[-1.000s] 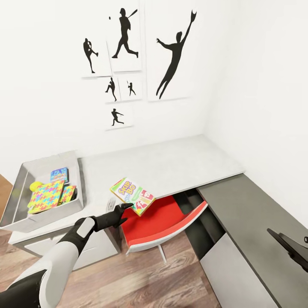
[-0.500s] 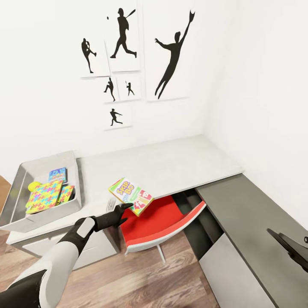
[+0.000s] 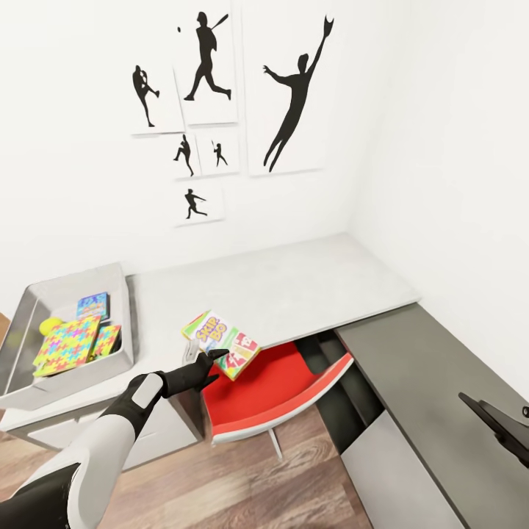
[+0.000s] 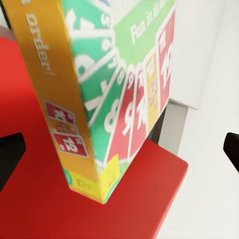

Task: Put all the toys in the child's room - the three board games (two on the bed and one on the table), the two jigsaw puzzles on the table, and the tennis ball on the table - inside the toy box on the table in the child's room.

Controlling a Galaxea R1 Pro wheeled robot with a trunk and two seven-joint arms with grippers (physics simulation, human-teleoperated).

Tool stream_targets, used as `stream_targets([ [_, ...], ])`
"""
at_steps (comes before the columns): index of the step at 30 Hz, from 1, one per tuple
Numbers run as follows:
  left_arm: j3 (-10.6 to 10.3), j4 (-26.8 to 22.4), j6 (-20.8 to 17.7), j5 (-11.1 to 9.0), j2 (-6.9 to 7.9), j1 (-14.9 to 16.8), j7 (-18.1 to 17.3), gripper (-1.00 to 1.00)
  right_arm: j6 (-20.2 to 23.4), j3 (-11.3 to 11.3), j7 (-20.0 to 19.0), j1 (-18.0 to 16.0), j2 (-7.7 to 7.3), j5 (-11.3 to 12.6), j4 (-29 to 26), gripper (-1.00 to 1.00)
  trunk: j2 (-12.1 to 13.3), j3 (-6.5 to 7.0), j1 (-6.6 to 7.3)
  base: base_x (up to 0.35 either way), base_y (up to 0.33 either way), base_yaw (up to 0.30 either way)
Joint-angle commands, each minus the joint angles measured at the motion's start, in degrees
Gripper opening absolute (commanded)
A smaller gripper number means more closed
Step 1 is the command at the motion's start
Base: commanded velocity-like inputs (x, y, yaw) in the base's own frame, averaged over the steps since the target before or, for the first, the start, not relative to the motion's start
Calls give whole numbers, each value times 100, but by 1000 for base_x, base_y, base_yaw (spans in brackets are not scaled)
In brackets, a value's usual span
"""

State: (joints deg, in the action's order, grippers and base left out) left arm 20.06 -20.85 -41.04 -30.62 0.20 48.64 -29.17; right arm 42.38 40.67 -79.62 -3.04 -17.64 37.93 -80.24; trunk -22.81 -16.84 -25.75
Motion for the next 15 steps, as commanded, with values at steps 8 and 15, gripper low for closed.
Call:
stream_targets([
  [8, 33, 2, -35, 4, -2, 6, -10, 100, 51, 0, -10, -4, -2, 13, 0, 100, -10, -10, -4, 24, -2, 0],
  [15, 33, 2, -35, 4, -2, 6, -10, 100, 51, 1, -10, -4, -2, 8, 0, 100, -10, -10, -4, 5, 0, 0],
])
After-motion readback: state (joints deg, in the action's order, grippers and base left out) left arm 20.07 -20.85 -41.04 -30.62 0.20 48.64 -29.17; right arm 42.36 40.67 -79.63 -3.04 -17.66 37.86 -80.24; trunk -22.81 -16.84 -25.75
